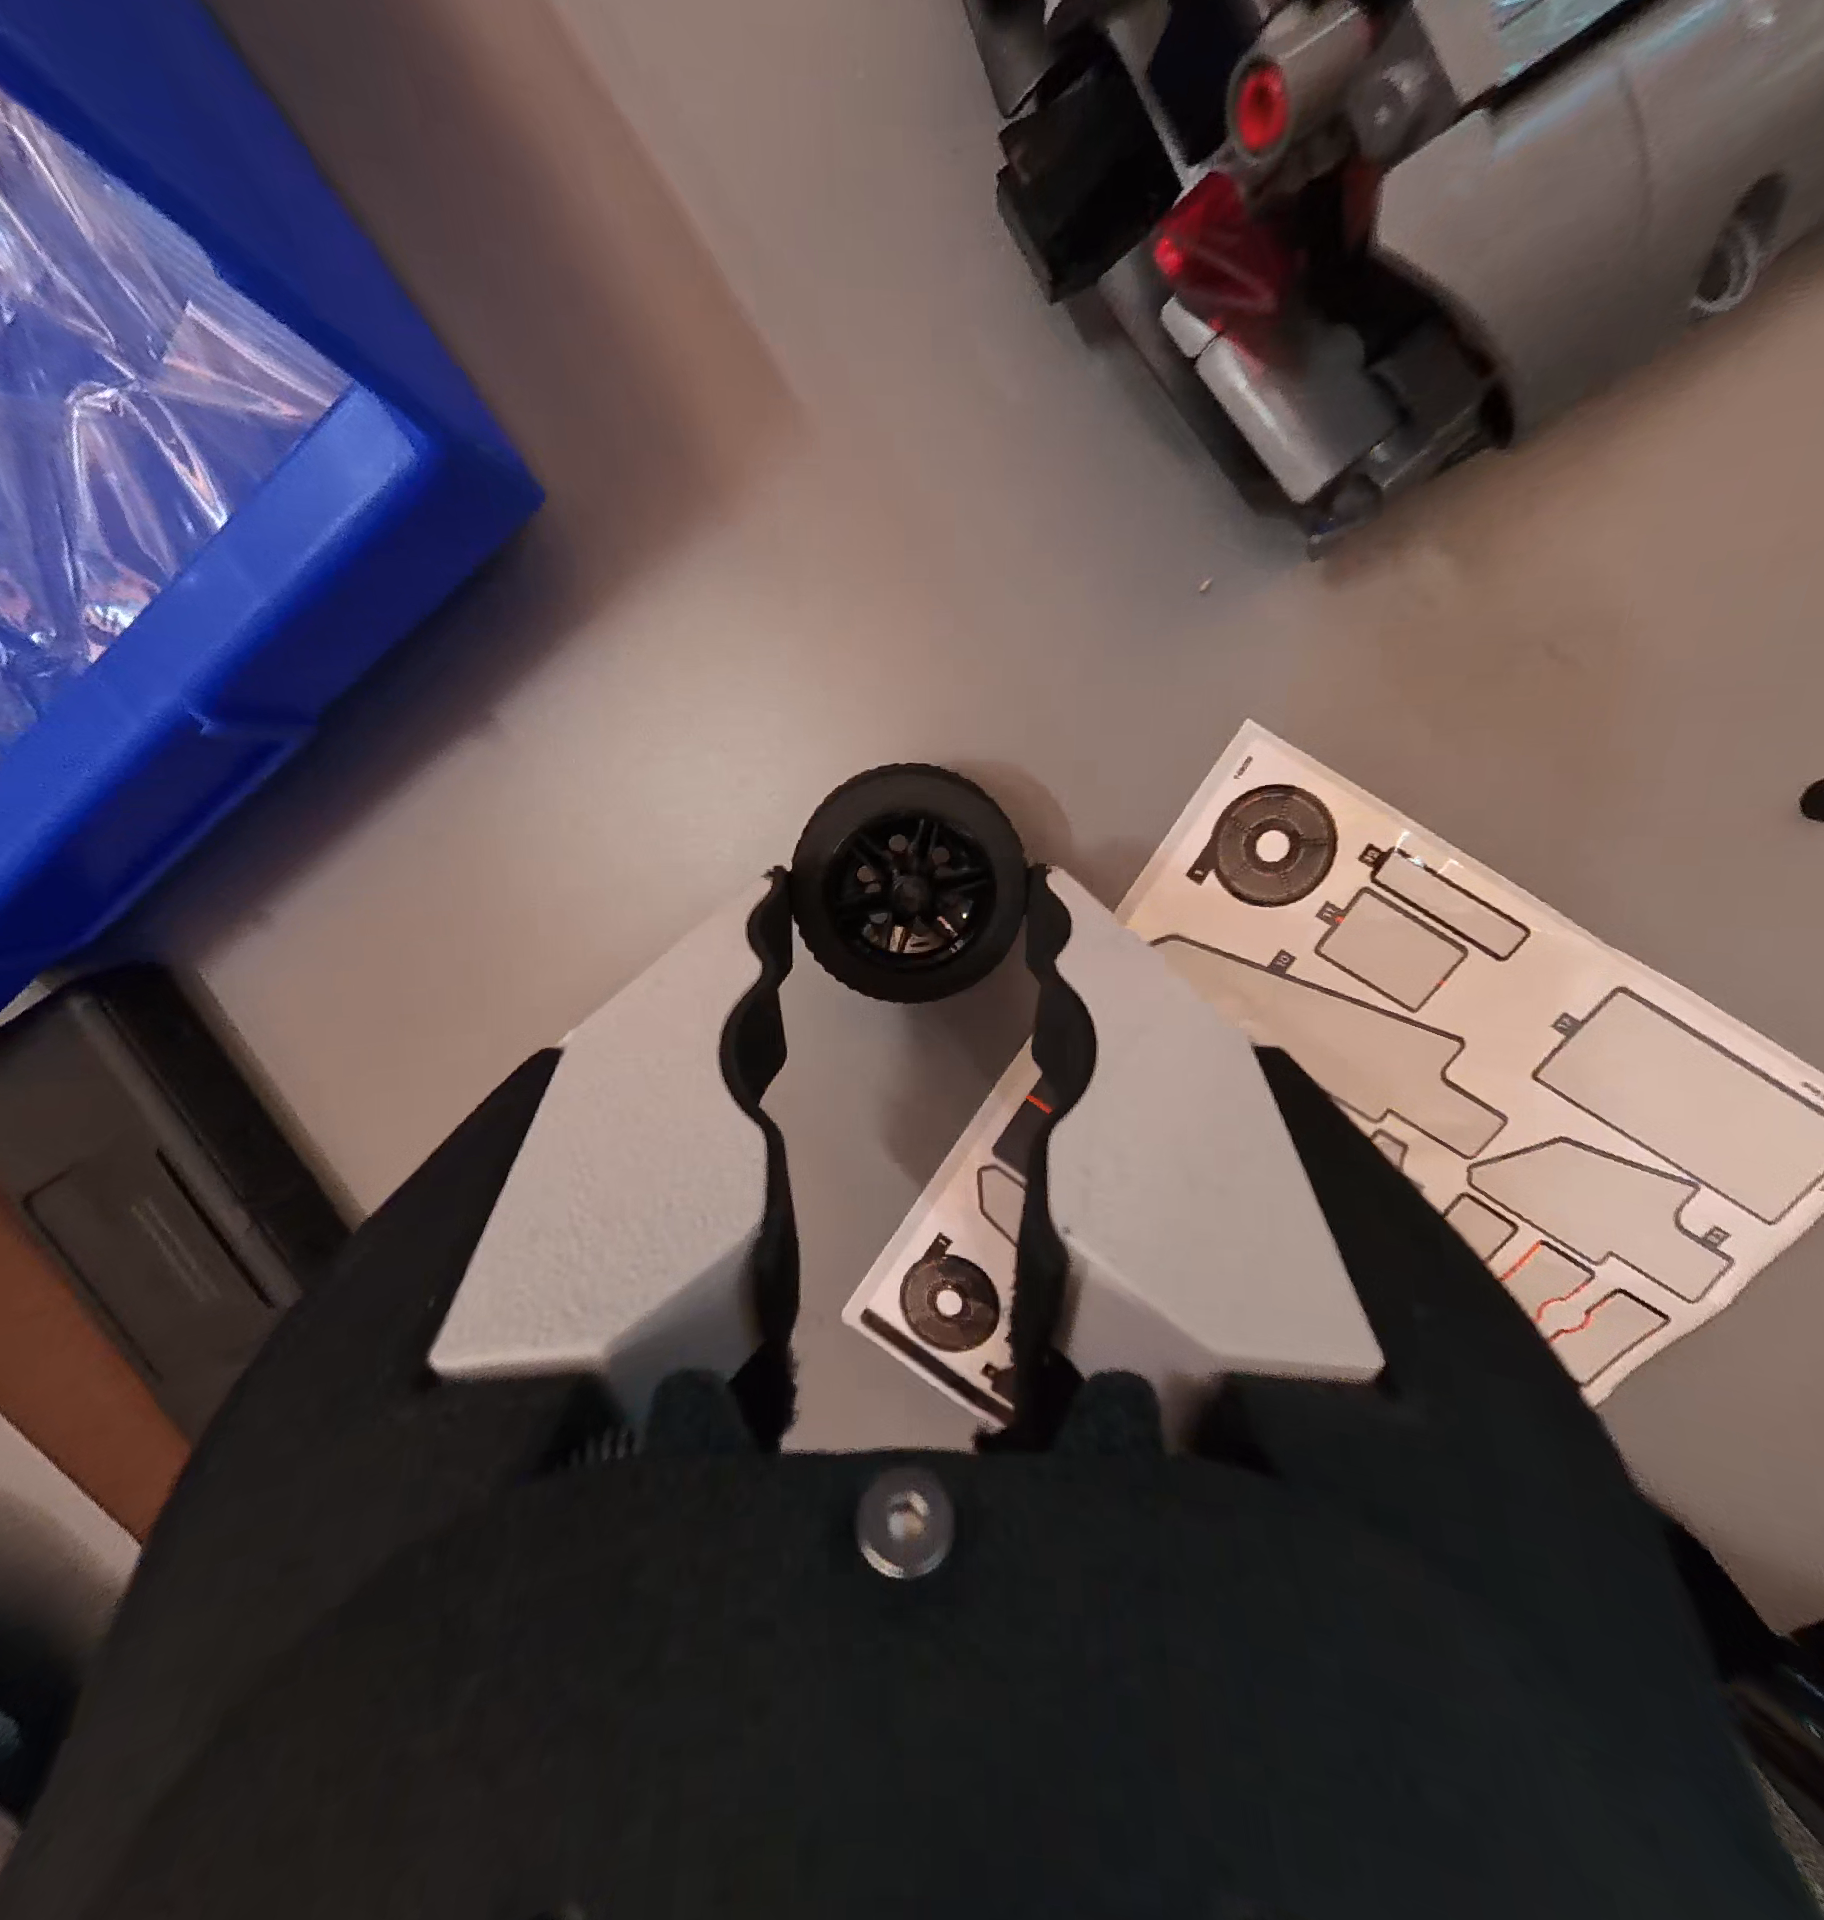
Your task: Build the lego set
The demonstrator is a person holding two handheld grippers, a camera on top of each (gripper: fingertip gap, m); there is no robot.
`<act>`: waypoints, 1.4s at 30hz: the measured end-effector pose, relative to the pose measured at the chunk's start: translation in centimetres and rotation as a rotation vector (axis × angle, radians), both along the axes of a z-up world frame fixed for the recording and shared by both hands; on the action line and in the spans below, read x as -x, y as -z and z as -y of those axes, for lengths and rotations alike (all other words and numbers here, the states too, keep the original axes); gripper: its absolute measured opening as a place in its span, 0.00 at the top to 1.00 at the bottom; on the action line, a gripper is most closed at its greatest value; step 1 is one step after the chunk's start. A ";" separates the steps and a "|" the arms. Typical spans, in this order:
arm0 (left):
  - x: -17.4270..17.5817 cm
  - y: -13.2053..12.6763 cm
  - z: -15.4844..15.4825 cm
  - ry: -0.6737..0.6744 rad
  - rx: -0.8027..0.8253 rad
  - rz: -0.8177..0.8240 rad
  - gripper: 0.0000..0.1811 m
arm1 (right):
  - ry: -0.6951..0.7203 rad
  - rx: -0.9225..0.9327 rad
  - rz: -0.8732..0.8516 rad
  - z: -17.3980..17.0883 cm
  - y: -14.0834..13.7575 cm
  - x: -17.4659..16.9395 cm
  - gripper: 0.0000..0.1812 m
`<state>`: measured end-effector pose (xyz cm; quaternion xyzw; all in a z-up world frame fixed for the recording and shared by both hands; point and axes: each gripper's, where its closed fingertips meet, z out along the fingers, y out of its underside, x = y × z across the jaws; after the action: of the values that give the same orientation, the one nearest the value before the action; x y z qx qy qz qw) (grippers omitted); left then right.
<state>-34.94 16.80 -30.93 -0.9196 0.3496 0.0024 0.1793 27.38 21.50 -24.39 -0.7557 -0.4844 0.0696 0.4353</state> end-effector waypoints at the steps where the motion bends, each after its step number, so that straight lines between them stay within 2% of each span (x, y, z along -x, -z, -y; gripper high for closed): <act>1: -0.1 0.2 0.0 -0.003 0.005 0.007 0.77 | -0.001 0.000 0.000 0.0 0.0 0.0 0.90; 6: -0.2 1.4 0.1 0.001 0.040 -0.007 0.76 | -0.006 0.000 0.002 0.1 0.0 0.2 0.90; 11: -0.4 -0.2 0.1 -0.014 0.010 0.027 0.71 | -0.011 -0.005 0.006 0.2 -0.1 0.3 0.90; 15: -1.4 -1.2 2.9 0.055 0.079 0.048 0.71 | -0.015 -0.005 0.004 0.2 -0.1 0.4 0.90; 19: -2.2 0.5 6.7 0.157 0.232 0.010 0.74 | -0.021 -0.004 0.005 0.3 -0.1 0.6 0.90; 22: -2.7 1.4 7.5 0.183 0.290 -0.004 0.75 | -0.024 -0.007 0.008 0.4 -0.1 0.7 0.90; 26: -1.6 1.6 6.8 0.185 0.257 -0.063 0.80 | -0.023 -0.011 0.003 0.4 -0.3 0.7 0.90; 33: 1.6 1.6 5.9 0.081 0.231 -0.123 0.84 | -0.032 -0.014 0.003 0.5 -0.4 1.0 0.89; 42: 7.2 1.4 4.7 -0.152 0.189 -0.257 0.91 | -0.038 -0.023 0.008 0.7 -0.6 1.1 0.89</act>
<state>-42.17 12.08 -32.33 -0.9483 0.2977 0.1003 0.0451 26.30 20.83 -23.83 -0.7417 -0.5011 0.0693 0.4404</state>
